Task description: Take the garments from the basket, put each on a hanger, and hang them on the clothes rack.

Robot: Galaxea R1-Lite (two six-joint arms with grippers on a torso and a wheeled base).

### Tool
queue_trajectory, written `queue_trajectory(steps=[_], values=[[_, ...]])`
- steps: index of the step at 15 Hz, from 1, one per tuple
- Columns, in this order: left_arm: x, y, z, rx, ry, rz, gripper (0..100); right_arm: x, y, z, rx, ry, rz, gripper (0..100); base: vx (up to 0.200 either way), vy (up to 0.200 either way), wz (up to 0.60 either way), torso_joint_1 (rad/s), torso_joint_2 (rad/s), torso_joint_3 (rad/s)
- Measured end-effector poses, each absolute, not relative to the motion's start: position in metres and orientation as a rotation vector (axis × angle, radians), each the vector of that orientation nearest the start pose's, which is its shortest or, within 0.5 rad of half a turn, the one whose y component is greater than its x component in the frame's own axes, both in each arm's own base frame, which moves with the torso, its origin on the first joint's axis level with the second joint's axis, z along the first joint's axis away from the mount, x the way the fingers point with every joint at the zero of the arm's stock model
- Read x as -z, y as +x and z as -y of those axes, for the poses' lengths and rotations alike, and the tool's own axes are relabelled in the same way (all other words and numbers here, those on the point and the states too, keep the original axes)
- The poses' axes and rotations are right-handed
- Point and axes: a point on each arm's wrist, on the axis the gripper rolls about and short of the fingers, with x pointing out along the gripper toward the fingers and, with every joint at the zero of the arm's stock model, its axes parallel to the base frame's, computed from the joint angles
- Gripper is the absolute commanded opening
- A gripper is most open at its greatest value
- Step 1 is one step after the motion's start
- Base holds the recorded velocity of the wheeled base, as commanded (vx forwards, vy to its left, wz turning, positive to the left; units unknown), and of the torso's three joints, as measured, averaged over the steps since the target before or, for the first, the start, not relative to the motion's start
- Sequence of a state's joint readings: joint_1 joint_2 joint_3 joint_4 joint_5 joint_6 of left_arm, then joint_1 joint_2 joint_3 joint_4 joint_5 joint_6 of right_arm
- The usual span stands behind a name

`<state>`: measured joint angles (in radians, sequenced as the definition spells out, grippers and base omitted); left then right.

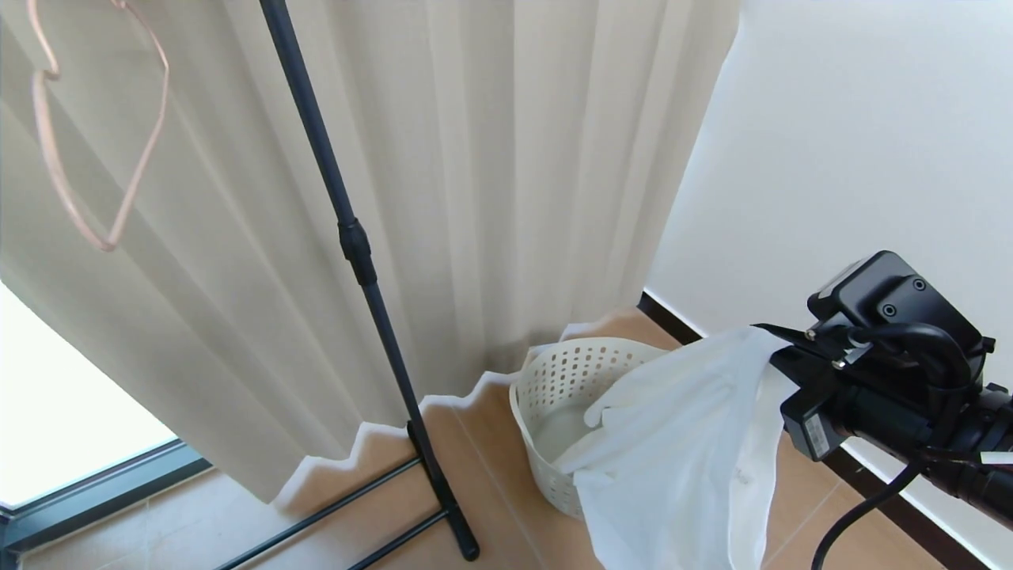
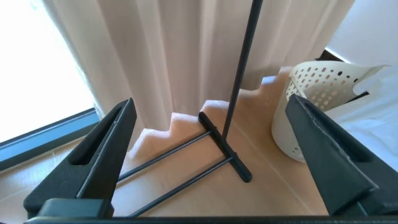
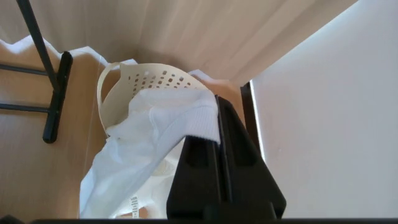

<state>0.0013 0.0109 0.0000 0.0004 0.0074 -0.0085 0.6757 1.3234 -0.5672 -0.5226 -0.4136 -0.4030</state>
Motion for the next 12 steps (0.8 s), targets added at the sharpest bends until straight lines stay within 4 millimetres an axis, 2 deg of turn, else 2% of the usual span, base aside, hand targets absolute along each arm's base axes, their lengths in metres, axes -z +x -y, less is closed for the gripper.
queue_trajectory(steps=[4,12], values=[[-0.0757,-0.022,-0.0001,-0.009,-0.008,-0.011,100,-0.2027,0.1641,-0.1201,-0.299,-0.52,-0.146,0,0.0,0.0,0.0,0.138,-0.47,-0.155],[-0.0757,-0.022,-0.0001,-0.009,-0.007,-0.011,100,-0.2023,0.1636,-0.1197,-0.299,-0.521,-0.146,0,0.0,0.0,0.0,0.183,-0.51,-0.31]])
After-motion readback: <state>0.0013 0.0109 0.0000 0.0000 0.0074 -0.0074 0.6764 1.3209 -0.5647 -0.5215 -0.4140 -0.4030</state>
